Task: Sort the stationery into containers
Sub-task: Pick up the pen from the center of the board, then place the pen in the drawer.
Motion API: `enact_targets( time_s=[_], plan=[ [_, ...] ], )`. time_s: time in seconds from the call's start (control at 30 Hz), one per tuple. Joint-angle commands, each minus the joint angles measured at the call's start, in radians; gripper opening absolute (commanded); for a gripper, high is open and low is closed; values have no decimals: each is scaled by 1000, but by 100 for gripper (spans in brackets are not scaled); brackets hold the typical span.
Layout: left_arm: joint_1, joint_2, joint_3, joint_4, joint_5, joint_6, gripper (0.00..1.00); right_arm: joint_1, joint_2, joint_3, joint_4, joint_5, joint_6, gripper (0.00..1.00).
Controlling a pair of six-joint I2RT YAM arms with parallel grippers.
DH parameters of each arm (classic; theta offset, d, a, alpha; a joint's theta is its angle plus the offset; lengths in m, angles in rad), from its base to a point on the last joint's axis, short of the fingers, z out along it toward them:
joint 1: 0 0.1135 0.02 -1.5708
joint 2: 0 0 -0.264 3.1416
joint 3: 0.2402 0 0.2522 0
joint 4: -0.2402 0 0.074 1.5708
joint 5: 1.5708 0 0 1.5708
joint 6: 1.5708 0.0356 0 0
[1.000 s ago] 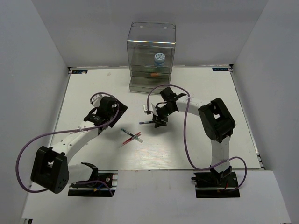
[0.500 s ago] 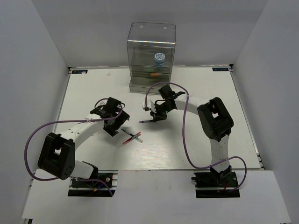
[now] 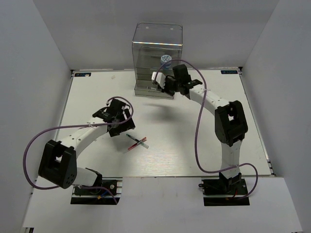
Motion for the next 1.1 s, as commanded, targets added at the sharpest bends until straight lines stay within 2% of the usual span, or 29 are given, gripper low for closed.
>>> enact_targets(
  time_s=[0.0, 0.2, 0.43, 0.53, 0.6, 0.73, 1.07],
  plan=[
    [-3, -92, -25, 63, 79, 243, 90, -26, 34, 121, 74, 71, 8, 0],
    [-12, -90, -25, 67, 220, 401, 86, -42, 175, 274, 62, 123, -35, 0],
    [-45, -31, -7, 48, 269, 452, 82, -46, 261, 359, 60, 121, -71, 0],
    [-69, -1, 3, 39, 269, 452, 82, -48, 286, 374, 65, 132, -64, 28],
    [-80, 25, 12, 25, 260, 452, 80, -48, 277, 370, 67, 123, -52, 42],
    [-120, 97, 49, -16, 239, 441, 77, -57, 206, 295, 76, 31, 4, 49],
    [-174, 167, 70, -35, 185, 453, 71, -65, -45, -44, 162, -95, 133, 50]
  ],
)
